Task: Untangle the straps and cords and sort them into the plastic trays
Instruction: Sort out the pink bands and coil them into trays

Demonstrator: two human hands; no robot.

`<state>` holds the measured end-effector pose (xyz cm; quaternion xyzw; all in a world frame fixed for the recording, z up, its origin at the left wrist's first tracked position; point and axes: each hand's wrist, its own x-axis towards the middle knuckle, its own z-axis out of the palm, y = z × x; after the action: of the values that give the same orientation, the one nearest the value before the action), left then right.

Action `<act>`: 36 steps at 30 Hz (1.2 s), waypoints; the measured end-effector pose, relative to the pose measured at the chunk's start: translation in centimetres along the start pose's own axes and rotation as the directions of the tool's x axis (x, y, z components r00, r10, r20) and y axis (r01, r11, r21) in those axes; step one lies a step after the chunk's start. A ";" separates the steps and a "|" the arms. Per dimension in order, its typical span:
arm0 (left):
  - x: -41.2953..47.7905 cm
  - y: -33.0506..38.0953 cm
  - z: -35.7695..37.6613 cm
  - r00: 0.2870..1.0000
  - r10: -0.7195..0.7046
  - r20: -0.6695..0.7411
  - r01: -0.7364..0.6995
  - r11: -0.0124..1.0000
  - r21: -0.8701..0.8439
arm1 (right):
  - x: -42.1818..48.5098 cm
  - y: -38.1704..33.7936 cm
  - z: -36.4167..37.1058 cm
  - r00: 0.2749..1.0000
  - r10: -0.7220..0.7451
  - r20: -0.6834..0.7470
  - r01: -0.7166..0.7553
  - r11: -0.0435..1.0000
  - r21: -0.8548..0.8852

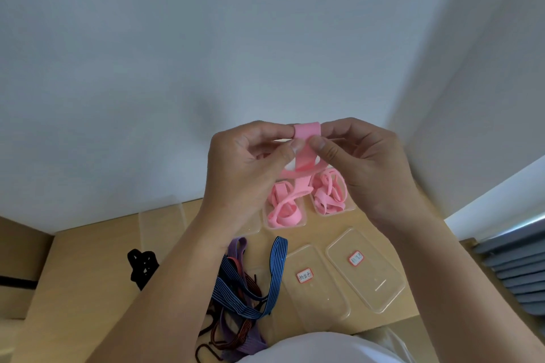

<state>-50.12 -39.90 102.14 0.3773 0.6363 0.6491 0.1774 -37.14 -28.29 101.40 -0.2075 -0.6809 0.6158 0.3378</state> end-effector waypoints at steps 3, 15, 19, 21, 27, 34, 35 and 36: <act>0.4 0.3 -0.4 0.999 0.011 -0.034 -0.012 0.999 -0.042 | 0.4 -0.3 0.5 1.000 -0.003 -0.031 0.002 1.000 -0.027; 0.4 0.1 -2.1 0.999 -0.019 0.048 0.020 1.000 -0.021 | 1.4 -1.8 1.3 0.994 0.001 0.113 0.029 0.966 -0.257; 0.3 0.0 -2.7 0.999 -0.012 0.045 0.013 1.000 -0.027 | 1.4 -2.0 1.8 0.992 -0.026 0.126 0.067 0.941 -0.331; 0.2 0.0 -3.0 0.999 -0.012 0.040 0.013 1.000 -0.028 | 1.5 -2.1 2.0 0.991 -0.042 0.131 0.086 0.932 -0.353; 0.0 0.0 -3.4 0.989 -0.065 0.136 0.070 0.997 -0.034 | 2.2 -2.8 2.5 0.992 -0.057 0.113 0.090 0.943 -0.319; -1.0 -1.0 -3.3 0.967 -0.143 0.209 0.151 0.988 -0.021 | 2.9 -3.6 3.0 0.995 -0.054 0.085 0.077 0.952 -0.296; -1.1 -1.1 -3.4 0.968 -0.142 0.205 0.150 0.988 -0.026 | 2.9 -3.7 3.1 0.996 -0.039 0.080 0.060 0.958 -0.281; -1.1 -1.2 -3.4 0.969 -0.138 0.203 0.146 0.989 -0.027 | 2.9 -3.7 3.3 0.997 -0.024 0.078 0.044 0.963 -0.267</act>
<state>-52.13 -42.90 101.00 0.3907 0.6268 0.6064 0.2945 -40.99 -29.09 105.55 -0.2167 -0.7735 0.5193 0.2917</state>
